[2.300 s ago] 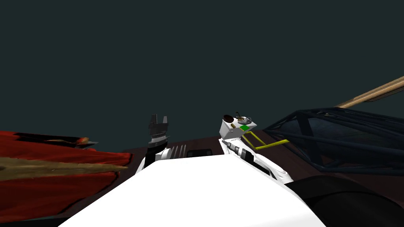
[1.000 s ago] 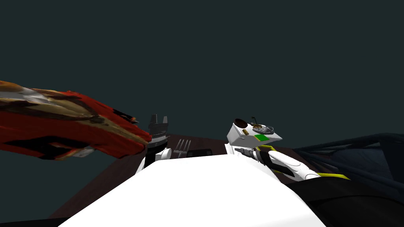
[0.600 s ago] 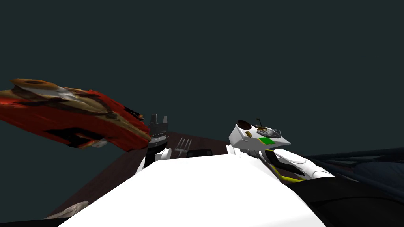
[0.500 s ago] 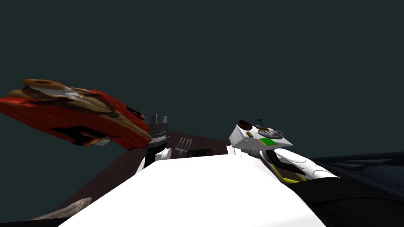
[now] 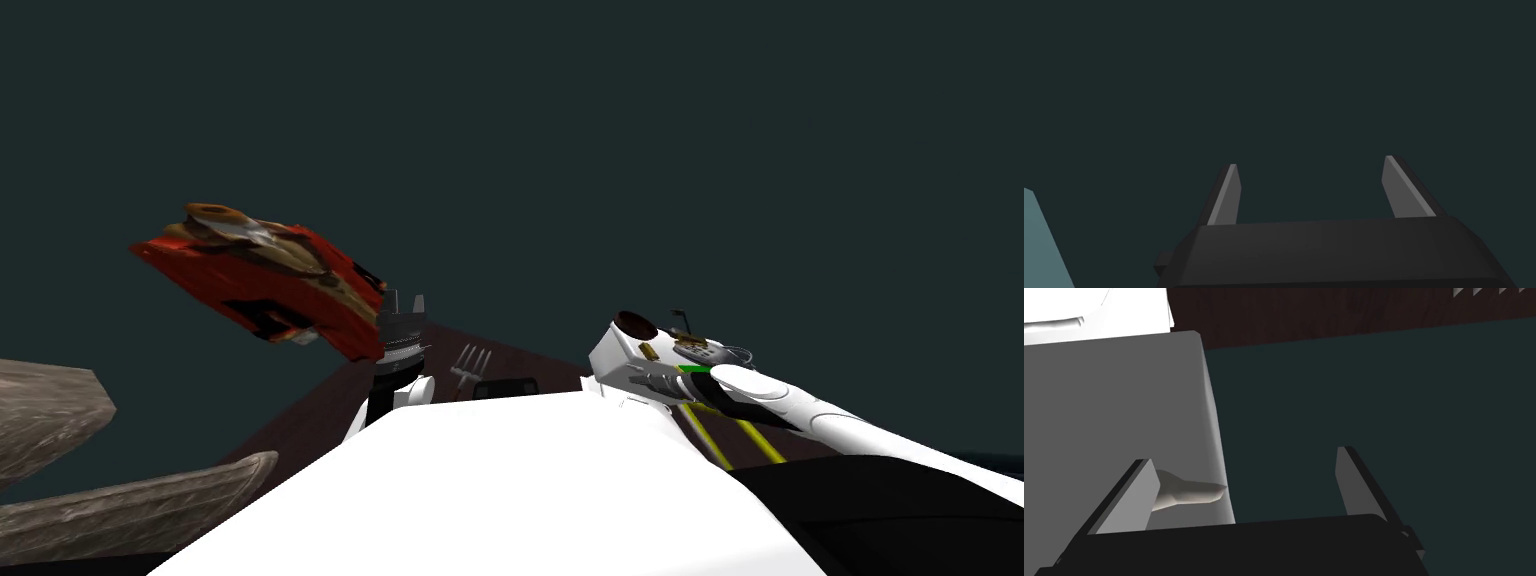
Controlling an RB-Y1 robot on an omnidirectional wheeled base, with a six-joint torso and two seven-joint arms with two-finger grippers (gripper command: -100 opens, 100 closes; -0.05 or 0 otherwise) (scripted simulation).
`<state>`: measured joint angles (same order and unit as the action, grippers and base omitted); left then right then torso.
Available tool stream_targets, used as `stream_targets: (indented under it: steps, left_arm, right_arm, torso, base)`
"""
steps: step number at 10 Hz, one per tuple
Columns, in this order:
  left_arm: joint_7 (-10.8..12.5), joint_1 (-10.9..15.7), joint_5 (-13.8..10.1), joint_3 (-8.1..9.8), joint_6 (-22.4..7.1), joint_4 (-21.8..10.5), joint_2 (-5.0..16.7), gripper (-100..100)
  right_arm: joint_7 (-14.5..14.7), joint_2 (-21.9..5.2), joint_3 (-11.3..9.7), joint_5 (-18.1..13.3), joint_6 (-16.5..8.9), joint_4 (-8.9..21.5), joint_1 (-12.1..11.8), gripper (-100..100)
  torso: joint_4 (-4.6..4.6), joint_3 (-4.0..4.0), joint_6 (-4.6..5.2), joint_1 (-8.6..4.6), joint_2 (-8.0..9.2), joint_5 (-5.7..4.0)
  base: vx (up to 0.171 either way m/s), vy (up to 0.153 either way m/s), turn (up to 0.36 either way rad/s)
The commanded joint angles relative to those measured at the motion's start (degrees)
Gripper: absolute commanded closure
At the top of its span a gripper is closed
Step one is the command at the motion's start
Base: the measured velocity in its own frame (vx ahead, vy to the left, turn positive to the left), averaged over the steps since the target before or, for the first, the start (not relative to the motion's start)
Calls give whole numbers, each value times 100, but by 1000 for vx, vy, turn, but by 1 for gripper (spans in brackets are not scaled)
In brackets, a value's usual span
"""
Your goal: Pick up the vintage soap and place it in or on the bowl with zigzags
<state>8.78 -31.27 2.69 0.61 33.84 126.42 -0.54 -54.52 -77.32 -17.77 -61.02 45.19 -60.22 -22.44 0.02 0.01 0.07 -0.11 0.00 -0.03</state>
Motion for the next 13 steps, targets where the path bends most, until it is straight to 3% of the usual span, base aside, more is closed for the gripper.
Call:
stream_targets:
  steps: [1, 2, 5, 6, 8, 11, 12, 13]
  left_arm:
    - [0, 0, 0, 0, 0, 0, 0, 0]
    - [0, -1, 0, 0, 0, 0, 0, 0]
    - [0, 0, 0, 0, 0, 0, 0, 0]
    - [0, -1, 0, 0, 0, 0, 0, 0]
    - [0, -1, 0, 0, 0, 0, 0, 0]
    - [0, -1, 0, 1, 0, 0, 0, 0]
    - [0, -1, 0, 0, 0, 0, 0, 0]
    - [0, -1, 0, 1, 0, 0, 0, 0]
  right_arm:
    - [-6, -84, 39, -47, 105, 241, 50, -100]
    - [-6, -84, 39, -47, 105, 241, 50, -100]
    - [-332, -382, -4, -425, 234, 745, 385, -100]
    - [-332, -382, -4, -425, 234, 745, 385, -100]
    - [-565, -577, -25, -687, 328, 1103, 663, -100]
    - [-660, -651, -30, -791, 367, 1246, 788, -100]
    - [-641, -644, -8, -736, 325, 1166, 699, -100]
    - [-640, -644, -10, -745, 338, 1188, 716, 0]
  torso:
    - [0, 0, 0, 0, 0, 0]
    - [0, 0, 6, -1, 0, -1]
    - [-1, -3, 0, 0, -5, 0]
    - [-1, -2, 3, 1, -4, 0]
    - [-1, -3, 3, 0, -6, -2]
    - [-1, -3, 7, 3, -6, -1]
    - [-1, -4, 5, 2, -7, -2]
    - [-1, -3, 9, 0, -5, -3]
  base:
    - [-13, 2, 84]
    - [-2, 1, -10]
    - [-7, 7, 169]
    - [-4, 3, 53]
    - [-1, 13, 175]
    - [5, 8, 62]
    - [2, 3, 19]
    - [0, 0, 0]
